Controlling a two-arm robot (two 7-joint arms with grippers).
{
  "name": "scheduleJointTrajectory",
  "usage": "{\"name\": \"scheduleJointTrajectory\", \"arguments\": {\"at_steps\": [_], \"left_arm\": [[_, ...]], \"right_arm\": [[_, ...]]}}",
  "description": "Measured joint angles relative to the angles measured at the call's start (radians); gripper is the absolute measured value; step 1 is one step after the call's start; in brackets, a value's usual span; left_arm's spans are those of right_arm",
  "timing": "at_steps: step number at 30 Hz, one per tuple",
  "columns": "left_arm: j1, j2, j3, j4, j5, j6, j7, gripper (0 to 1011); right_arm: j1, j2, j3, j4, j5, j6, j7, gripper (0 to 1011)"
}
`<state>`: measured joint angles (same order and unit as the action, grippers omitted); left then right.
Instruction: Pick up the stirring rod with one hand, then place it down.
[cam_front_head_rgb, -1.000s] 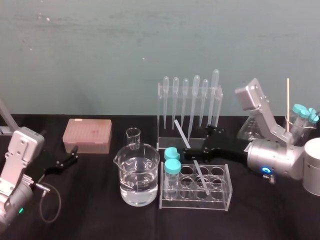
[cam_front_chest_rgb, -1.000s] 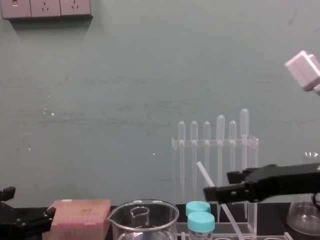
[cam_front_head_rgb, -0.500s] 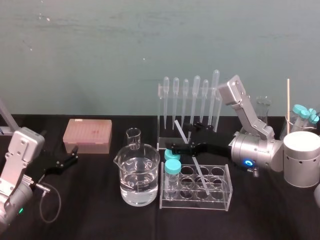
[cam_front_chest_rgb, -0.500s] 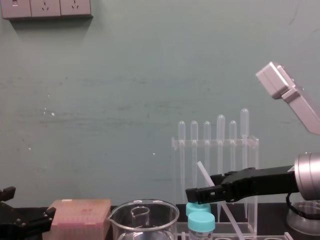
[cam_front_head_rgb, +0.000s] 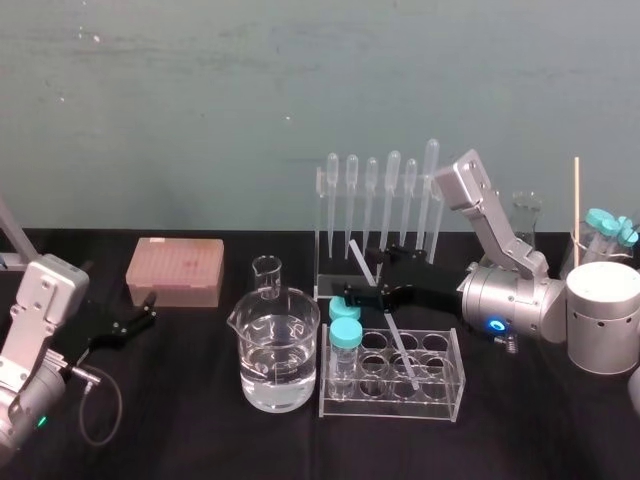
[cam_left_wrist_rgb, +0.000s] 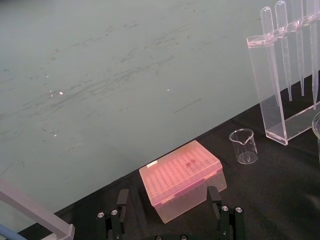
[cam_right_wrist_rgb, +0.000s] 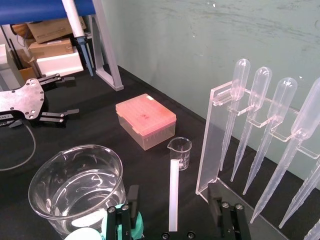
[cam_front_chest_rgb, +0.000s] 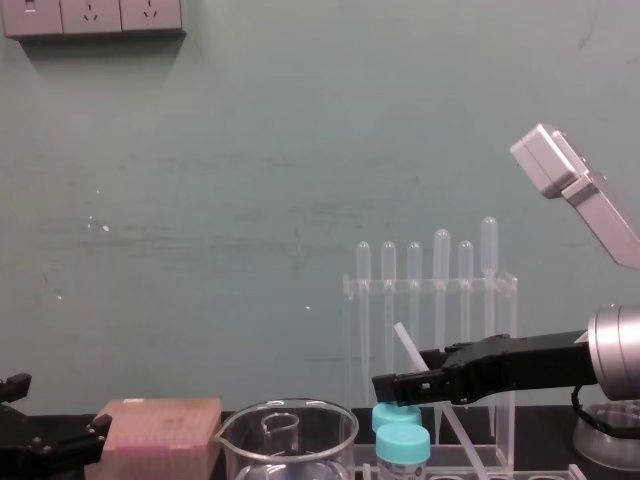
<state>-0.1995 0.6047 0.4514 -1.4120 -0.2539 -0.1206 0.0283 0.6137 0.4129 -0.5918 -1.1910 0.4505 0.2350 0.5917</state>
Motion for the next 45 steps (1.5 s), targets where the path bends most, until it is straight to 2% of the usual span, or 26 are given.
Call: {"name": "scheduleJointTrajectory", "arguments": {"at_steps": [2, 3, 6, 8, 9, 12, 13, 15, 18, 19, 20, 26, 32, 34, 35, 41, 45], "left_arm": [[0.000, 0.000, 0.000, 0.000, 0.000, 0.000, 0.000, 1000], [0.000, 0.000, 0.000, 0.000, 0.000, 0.000, 0.000, 1000], [0.000, 0.000, 0.000, 0.000, 0.000, 0.000, 0.000, 1000], [0.000, 0.000, 0.000, 0.000, 0.000, 0.000, 0.000, 1000], [0.000, 0.000, 0.000, 0.000, 0.000, 0.000, 0.000, 1000], [0.000, 0.000, 0.000, 0.000, 0.000, 0.000, 0.000, 1000], [0.000, 0.000, 0.000, 0.000, 0.000, 0.000, 0.000, 1000], [0.000, 0.000, 0.000, 0.000, 0.000, 0.000, 0.000, 1000], [0.000, 0.000, 0.000, 0.000, 0.000, 0.000, 0.000, 1000], [0.000, 0.000, 0.000, 0.000, 0.000, 0.000, 0.000, 1000], [0.000, 0.000, 0.000, 0.000, 0.000, 0.000, 0.000, 1000], [0.000, 0.000, 0.000, 0.000, 0.000, 0.000, 0.000, 1000], [0.000, 0.000, 0.000, 0.000, 0.000, 0.000, 0.000, 1000], [0.000, 0.000, 0.000, 0.000, 0.000, 0.000, 0.000, 1000], [0.000, 0.000, 0.000, 0.000, 0.000, 0.000, 0.000, 1000], [0.000, 0.000, 0.000, 0.000, 0.000, 0.000, 0.000, 1000], [0.000, 0.000, 0.000, 0.000, 0.000, 0.000, 0.000, 1000]], "right_arm": [[0.000, 0.000, 0.000, 0.000, 0.000, 0.000, 0.000, 863], [-0.001, 0.000, 0.000, -0.001, 0.001, 0.000, 0.000, 802], [-0.001, 0.001, 0.001, -0.002, 0.001, 0.001, 0.001, 711], [-0.001, 0.001, 0.001, -0.002, 0.001, 0.001, 0.001, 682], [-0.001, 0.001, 0.001, -0.002, 0.002, 0.001, 0.001, 609], [-0.001, 0.001, 0.001, -0.003, 0.002, 0.001, 0.001, 551], [-0.001, 0.001, 0.001, -0.003, 0.002, 0.001, 0.001, 488], [-0.002, 0.002, 0.002, -0.003, 0.002, 0.002, 0.001, 448], [-0.002, 0.002, 0.002, -0.003, 0.003, 0.002, 0.001, 330], [-0.002, 0.002, 0.002, -0.003, 0.003, 0.002, 0.001, 330], [-0.002, 0.002, 0.002, -0.004, 0.003, 0.002, 0.001, 264], [-0.002, 0.002, 0.002, -0.004, 0.003, 0.002, 0.001, 94], [-0.002, 0.002, 0.002, -0.004, 0.003, 0.001, 0.001, 69], [-0.016, 0.003, 0.008, -0.017, -0.006, -0.031, -0.012, 69], [-0.016, 0.003, 0.008, -0.017, -0.006, -0.031, -0.012, 69], [-0.098, 0.008, 0.060, -0.076, -0.027, -0.200, -0.062, 69], [-0.166, 0.016, 0.099, -0.116, -0.021, -0.302, -0.074, 69]]}}
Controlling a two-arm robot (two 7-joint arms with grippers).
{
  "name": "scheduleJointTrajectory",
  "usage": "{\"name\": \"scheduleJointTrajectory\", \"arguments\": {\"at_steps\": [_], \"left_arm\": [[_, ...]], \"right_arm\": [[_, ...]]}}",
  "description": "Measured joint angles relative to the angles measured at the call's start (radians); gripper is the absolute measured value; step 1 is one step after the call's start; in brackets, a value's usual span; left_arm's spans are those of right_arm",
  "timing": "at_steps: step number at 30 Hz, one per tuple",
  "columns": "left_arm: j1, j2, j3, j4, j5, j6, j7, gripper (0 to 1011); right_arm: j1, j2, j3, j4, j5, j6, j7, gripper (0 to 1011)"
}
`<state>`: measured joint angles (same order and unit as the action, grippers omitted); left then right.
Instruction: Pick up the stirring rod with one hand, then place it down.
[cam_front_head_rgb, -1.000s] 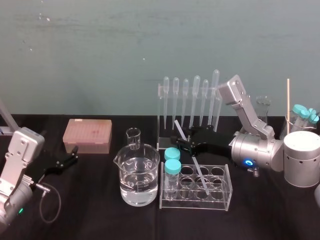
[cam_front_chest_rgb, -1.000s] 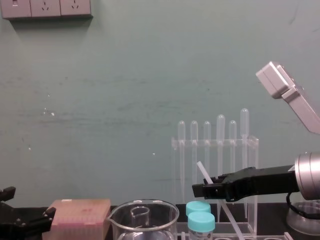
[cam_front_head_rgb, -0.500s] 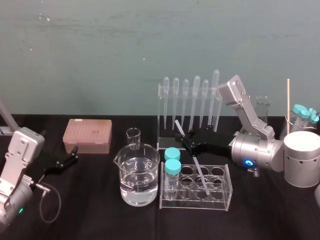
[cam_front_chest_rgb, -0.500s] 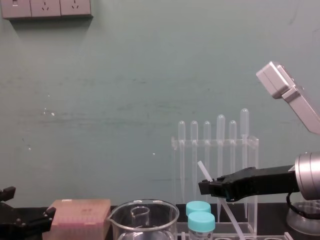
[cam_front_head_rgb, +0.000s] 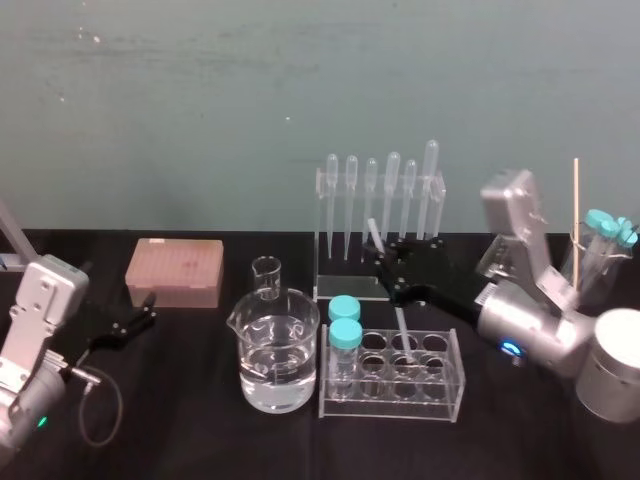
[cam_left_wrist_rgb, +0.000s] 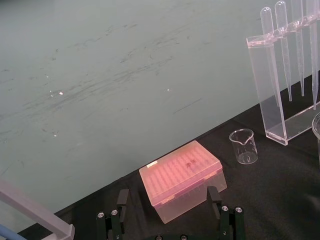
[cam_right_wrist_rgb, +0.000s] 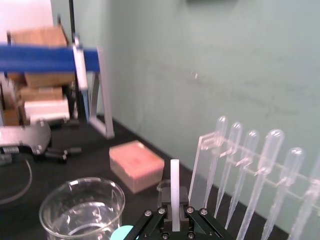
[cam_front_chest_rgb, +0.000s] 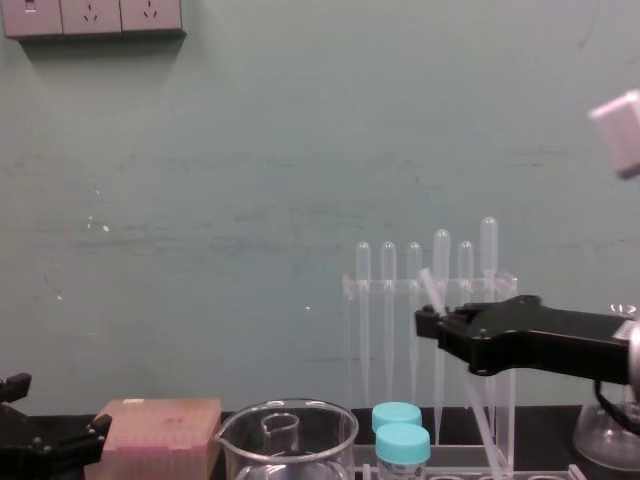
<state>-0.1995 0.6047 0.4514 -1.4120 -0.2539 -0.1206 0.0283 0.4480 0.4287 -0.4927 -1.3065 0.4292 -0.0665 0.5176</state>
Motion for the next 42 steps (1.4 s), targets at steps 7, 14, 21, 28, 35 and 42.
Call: {"name": "scheduleJointTrajectory", "arguments": {"at_steps": [7, 14, 21, 28, 35, 42], "left_arm": [[0.000, 0.000, 0.000, 0.000, 0.000, 0.000, 0.000, 1000], [0.000, 0.000, 0.000, 0.000, 0.000, 0.000, 0.000, 1000], [0.000, 0.000, 0.000, 0.000, 0.000, 0.000, 0.000, 1000], [0.000, 0.000, 0.000, 0.000, 0.000, 0.000, 0.000, 1000], [0.000, 0.000, 0.000, 0.000, 0.000, 0.000, 0.000, 1000], [0.000, 0.000, 0.000, 0.000, 0.000, 0.000, 0.000, 1000]], "right_arm": [[-0.109, -0.002, 0.074, -0.051, 0.052, -0.131, 0.000, 69], [-0.142, -0.015, 0.145, -0.097, 0.103, -0.214, 0.019, 69], [-0.106, -0.025, 0.204, -0.148, 0.129, -0.262, 0.048, 69], [-0.096, 0.002, 0.238, -0.201, 0.162, -0.205, 0.068, 69], [-0.100, 0.021, 0.248, -0.213, 0.166, -0.180, 0.068, 69], [-0.100, 0.030, 0.251, -0.212, 0.165, -0.167, 0.066, 69]]}}
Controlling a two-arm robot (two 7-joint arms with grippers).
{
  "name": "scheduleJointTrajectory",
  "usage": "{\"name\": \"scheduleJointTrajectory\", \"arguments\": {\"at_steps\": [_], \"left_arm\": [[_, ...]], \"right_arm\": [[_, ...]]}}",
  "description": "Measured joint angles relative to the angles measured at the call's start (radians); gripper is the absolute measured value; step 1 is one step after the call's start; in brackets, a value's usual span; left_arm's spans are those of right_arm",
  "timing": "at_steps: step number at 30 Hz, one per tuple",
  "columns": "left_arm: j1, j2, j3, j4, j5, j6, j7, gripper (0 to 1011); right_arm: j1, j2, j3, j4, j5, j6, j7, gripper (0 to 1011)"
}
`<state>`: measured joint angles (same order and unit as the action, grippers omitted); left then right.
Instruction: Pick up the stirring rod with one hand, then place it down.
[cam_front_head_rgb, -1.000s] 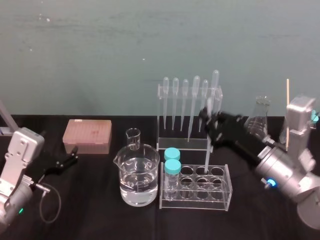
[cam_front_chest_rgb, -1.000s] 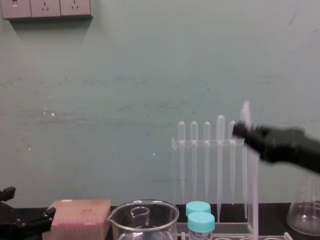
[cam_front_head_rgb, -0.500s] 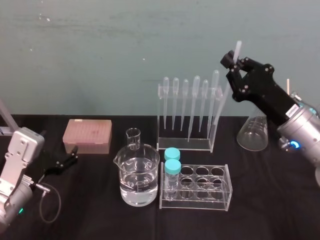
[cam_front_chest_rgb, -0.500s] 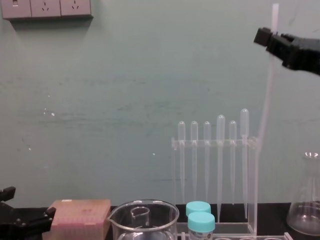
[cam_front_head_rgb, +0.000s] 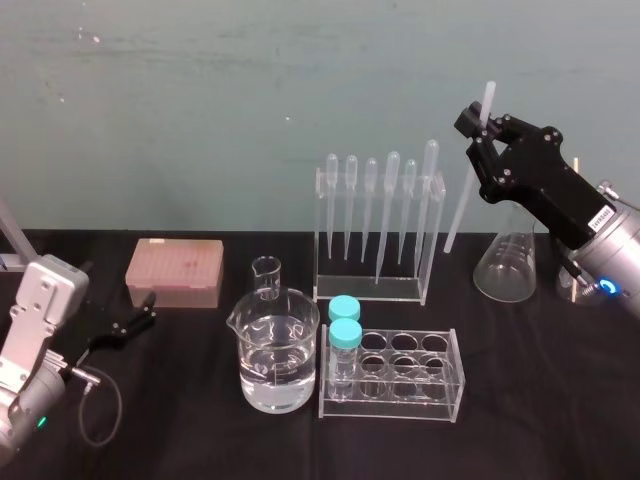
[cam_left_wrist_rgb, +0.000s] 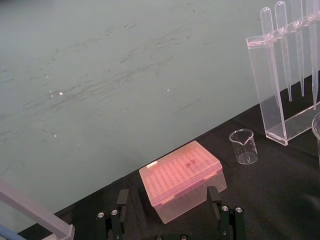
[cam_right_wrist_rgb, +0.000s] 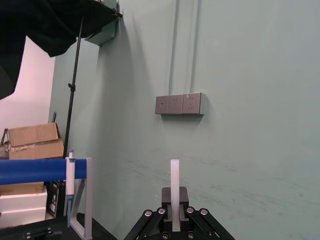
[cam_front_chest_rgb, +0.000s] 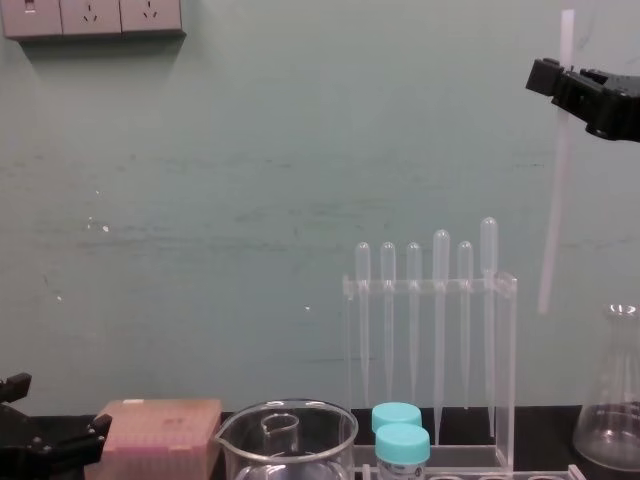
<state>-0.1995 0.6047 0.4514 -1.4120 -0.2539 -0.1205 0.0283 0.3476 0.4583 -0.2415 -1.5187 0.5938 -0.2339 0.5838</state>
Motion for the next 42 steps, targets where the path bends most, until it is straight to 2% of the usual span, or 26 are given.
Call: {"name": "scheduleJointTrajectory", "arguments": {"at_steps": [16, 42], "left_arm": [[0.000, 0.000, 0.000, 0.000, 0.000, 0.000, 0.000, 1000], [0.000, 0.000, 0.000, 0.000, 0.000, 0.000, 0.000, 1000]], "right_arm": [[0.020, -0.004, -0.009, 0.035, 0.002, 0.002, 0.013, 69], [0.020, -0.004, -0.018, 0.044, -0.004, 0.005, 0.011, 69]]}}
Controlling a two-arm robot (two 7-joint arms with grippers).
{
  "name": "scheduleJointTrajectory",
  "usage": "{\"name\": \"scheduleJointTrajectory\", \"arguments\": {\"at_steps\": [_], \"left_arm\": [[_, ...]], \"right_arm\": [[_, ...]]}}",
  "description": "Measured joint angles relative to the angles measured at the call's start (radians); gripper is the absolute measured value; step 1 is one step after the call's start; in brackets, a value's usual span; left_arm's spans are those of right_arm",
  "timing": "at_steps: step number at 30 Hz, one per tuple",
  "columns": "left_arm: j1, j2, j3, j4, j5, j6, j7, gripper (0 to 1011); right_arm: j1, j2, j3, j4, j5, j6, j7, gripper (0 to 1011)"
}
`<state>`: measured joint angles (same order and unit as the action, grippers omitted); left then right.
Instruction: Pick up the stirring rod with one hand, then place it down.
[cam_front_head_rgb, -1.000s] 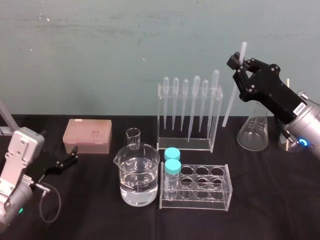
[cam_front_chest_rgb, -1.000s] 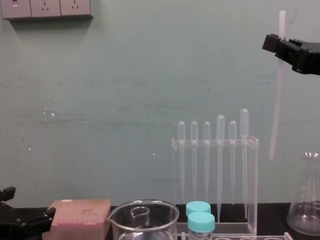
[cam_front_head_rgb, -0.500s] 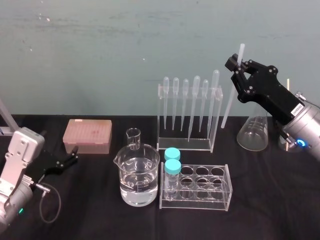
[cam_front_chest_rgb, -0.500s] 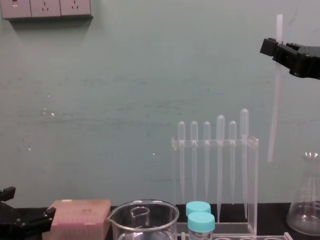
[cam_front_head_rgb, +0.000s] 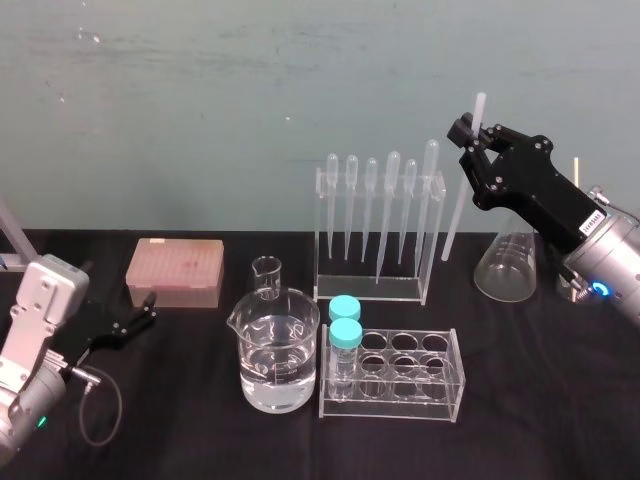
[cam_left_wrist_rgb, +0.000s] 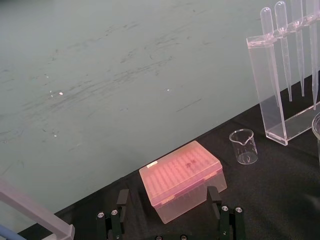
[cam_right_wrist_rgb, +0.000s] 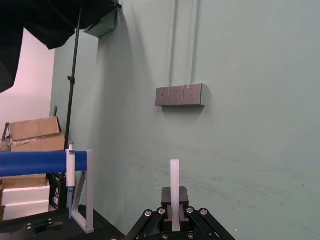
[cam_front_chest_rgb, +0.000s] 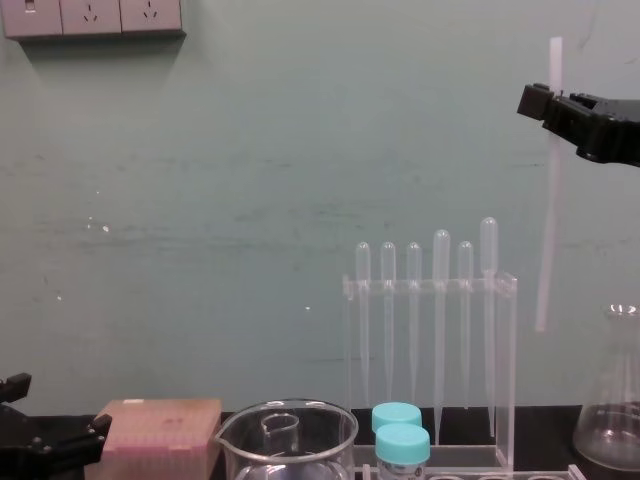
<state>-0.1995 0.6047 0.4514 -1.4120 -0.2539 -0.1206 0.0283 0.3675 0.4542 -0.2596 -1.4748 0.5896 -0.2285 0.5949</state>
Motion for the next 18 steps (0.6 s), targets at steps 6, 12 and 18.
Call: {"name": "scheduleJointTrajectory", "arguments": {"at_steps": [6, 12, 18], "left_arm": [[0.000, 0.000, 0.000, 0.000, 0.000, 0.000, 0.000, 1000], [0.000, 0.000, 0.000, 0.000, 0.000, 0.000, 0.000, 1000], [0.000, 0.000, 0.000, 0.000, 0.000, 0.000, 0.000, 1000]], "right_arm": [[-0.001, 0.000, -0.001, -0.003, -0.001, 0.003, -0.002, 69], [-0.004, 0.001, -0.001, -0.006, -0.001, 0.003, -0.003, 69], [-0.005, 0.002, -0.002, -0.006, -0.001, 0.004, -0.003, 69]]}}
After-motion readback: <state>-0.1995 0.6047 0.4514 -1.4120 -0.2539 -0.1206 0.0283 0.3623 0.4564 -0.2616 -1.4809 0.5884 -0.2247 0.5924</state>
